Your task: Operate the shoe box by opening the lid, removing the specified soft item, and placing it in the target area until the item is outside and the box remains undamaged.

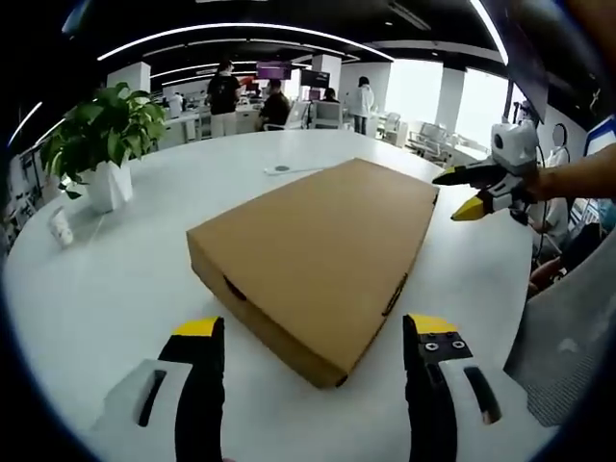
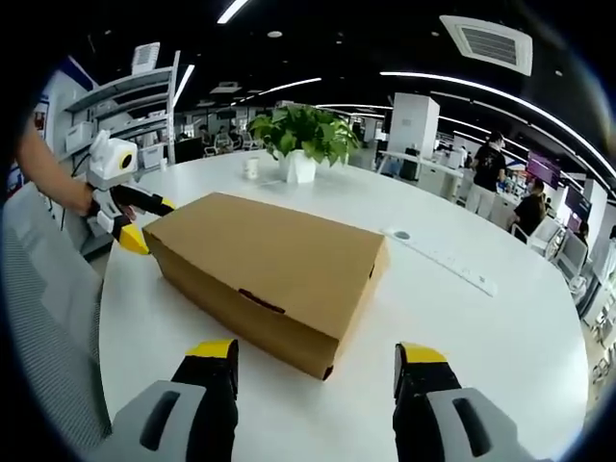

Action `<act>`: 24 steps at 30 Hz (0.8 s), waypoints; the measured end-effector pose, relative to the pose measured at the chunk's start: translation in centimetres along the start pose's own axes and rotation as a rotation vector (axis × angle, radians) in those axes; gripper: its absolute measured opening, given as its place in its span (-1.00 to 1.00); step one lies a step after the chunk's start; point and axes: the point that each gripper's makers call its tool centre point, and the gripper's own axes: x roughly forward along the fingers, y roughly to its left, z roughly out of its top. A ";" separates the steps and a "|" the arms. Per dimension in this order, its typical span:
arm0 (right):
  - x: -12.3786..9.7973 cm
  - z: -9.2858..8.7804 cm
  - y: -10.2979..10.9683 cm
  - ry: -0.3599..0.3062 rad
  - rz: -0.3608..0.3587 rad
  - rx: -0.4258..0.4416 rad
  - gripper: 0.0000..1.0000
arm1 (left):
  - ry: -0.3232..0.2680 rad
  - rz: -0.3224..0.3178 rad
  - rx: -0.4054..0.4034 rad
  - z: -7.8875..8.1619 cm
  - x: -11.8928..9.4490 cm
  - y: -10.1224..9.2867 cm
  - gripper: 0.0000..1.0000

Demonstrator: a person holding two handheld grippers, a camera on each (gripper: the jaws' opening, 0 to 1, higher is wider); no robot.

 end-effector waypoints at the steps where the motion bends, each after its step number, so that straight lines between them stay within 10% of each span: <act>1: 0.2 0.1 0.0 0.000 0.000 -0.005 0.23 | 0.002 -0.001 0.001 -0.1 0.1 0.0 0.55; 24: 2.2 0.4 0.8 0.016 0.048 -0.059 -0.19 | 0.014 -0.011 0.012 -0.4 0.6 -0.2 0.31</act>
